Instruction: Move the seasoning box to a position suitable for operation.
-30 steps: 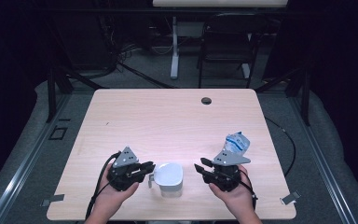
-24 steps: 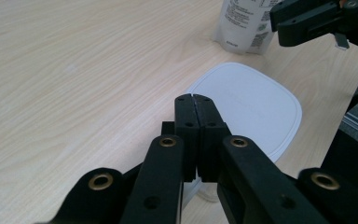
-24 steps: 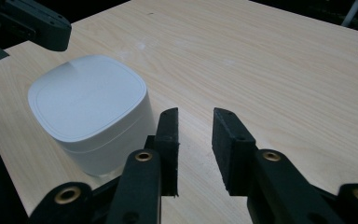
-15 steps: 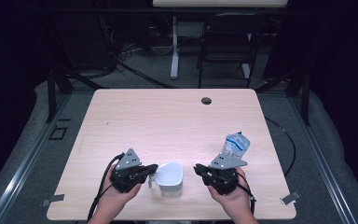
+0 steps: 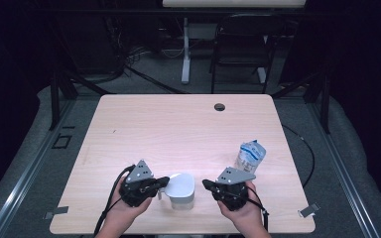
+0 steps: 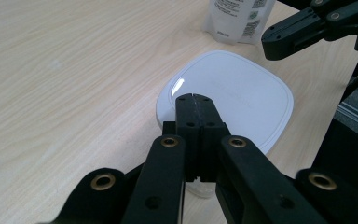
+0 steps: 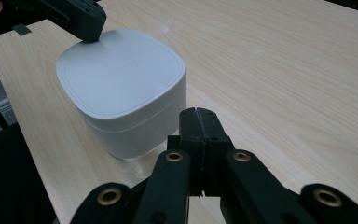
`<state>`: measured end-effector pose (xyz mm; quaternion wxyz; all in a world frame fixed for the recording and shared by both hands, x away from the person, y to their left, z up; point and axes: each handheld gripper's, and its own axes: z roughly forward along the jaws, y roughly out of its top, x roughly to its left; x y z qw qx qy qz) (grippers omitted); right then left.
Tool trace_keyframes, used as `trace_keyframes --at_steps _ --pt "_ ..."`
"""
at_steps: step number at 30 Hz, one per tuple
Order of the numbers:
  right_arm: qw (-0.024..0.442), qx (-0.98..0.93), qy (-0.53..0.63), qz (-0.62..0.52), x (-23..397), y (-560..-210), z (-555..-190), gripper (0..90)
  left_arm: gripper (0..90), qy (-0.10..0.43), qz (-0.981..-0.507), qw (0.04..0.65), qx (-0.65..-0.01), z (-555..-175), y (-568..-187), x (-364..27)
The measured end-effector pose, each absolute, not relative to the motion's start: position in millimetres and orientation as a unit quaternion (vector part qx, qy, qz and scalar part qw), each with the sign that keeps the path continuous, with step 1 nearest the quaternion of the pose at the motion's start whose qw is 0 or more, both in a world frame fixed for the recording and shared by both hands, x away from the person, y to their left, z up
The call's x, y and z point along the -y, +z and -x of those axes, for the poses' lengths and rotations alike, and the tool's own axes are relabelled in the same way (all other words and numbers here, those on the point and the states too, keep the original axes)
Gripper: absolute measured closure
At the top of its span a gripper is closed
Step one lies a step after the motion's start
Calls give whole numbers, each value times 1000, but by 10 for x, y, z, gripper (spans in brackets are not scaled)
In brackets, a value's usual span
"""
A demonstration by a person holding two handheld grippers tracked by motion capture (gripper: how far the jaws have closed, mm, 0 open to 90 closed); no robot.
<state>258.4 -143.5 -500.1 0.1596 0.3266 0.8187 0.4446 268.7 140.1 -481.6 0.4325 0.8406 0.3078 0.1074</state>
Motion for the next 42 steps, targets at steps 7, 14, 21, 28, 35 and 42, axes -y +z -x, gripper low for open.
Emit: trace_keyframes --at_steps 7,14,21,28,35,42 --pt "153 -818 449 -326 1424 -5010 -2578 896 900 105 -839 436 -307 -2687 -4826 -1416" --pt "147 -817 453 -326 1410 -5016 -2574 892 900 102 -836 442 -309 -2688 -4836 -1430" --pt "142 -815 457 -326 1408 -5020 -2576 884 900 100 -834 444 -311 -2685 -4841 -1437" --pt "133 -816 460 -323 1399 -5020 -2572 867 900 100 -834 445 -311 -2686 -4843 -1445" --pt "130 -819 459 -319 1373 -5032 -2566 865 900 98 -834 444 -312 -2683 -4840 -1455" --pt "130 -821 457 -317 1359 -5039 -2561 865 900 97 -832 446 -314 -2680 -4844 -1460"
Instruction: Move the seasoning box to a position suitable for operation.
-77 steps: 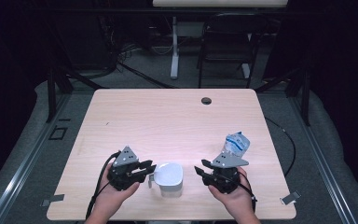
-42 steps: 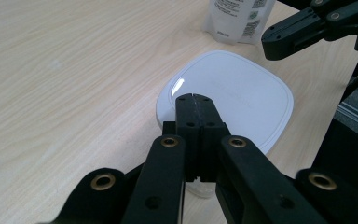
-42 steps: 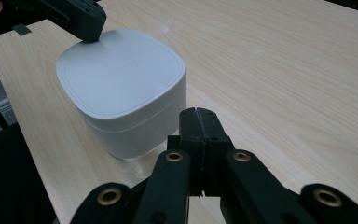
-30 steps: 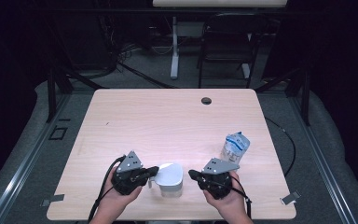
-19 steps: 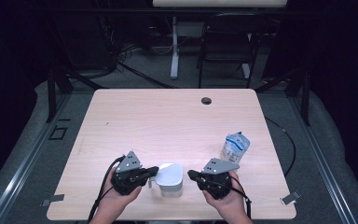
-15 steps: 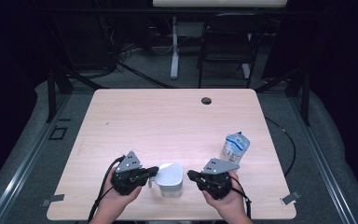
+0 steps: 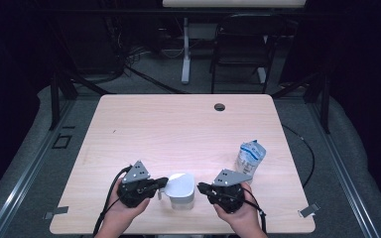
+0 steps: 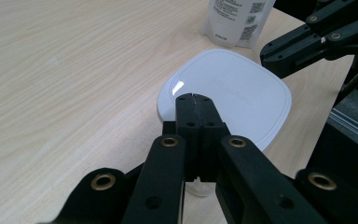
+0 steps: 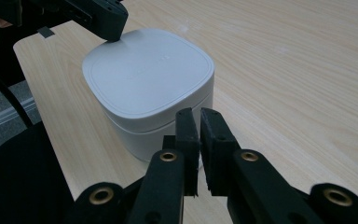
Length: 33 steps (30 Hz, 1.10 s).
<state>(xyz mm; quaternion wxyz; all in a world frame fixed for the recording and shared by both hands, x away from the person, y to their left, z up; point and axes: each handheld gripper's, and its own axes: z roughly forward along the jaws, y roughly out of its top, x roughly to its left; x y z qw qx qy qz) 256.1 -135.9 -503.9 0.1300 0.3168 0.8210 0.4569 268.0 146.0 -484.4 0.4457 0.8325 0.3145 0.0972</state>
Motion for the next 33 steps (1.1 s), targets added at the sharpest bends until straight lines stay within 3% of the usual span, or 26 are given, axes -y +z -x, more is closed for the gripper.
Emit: trace_keyframes --at_steps 4,33 --pt "128 -824 456 -311 1355 -5047 -2559 900 900 96 -831 447 -315 -2682 -4849 -1470" --pt "118 -831 454 -299 1269 -5090 -2533 900 900 93 -827 451 -322 -2677 -4862 -1494"
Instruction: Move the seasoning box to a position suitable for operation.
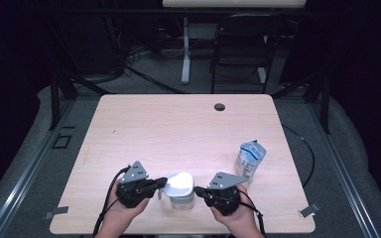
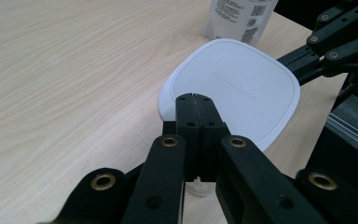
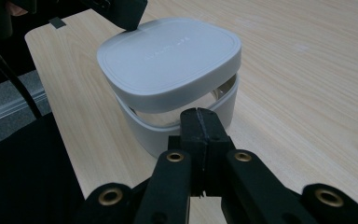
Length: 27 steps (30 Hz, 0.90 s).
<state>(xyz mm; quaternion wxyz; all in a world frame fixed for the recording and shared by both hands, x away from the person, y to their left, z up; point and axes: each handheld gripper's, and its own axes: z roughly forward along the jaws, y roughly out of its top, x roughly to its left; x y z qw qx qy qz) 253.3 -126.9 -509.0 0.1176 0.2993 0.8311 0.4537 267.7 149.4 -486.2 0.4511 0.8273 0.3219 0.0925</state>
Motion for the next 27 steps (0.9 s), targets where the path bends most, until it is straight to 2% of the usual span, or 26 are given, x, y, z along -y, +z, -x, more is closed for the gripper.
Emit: trace_keyframes --at_steps 27 --pt "119 -828 459 -298 1251 -5065 -2518 900 900 95 -826 450 -324 -2667 -4865 -1494"
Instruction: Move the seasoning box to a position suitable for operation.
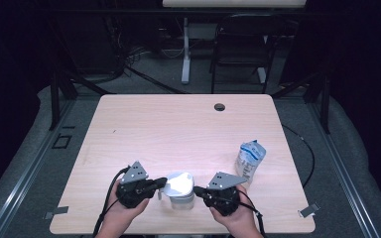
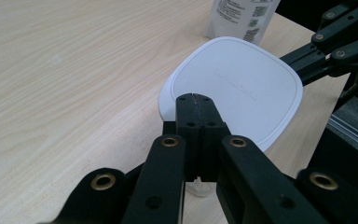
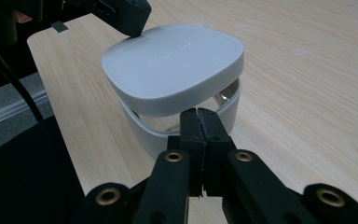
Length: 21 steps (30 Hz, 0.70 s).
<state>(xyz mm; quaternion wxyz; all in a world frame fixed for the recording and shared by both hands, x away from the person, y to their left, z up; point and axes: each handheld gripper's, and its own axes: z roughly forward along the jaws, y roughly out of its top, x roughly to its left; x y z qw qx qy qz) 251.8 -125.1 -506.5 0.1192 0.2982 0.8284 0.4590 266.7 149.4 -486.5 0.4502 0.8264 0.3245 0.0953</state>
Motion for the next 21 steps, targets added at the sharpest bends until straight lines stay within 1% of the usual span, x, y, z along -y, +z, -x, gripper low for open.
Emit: trace_keyframes --at_steps 3,11,21 --pt "119 -828 461 -296 1247 -5052 -2519 896 888 97 -826 448 -328 -2662 -4859 -1489" --pt "120 -826 467 -291 1239 -5008 -2516 890 788 109 -821 446 -339 -2655 -4837 -1543" --pt "119 -823 474 -288 1215 -4975 -2538 882 701 125 -808 451 -359 -2647 -4859 -1683"
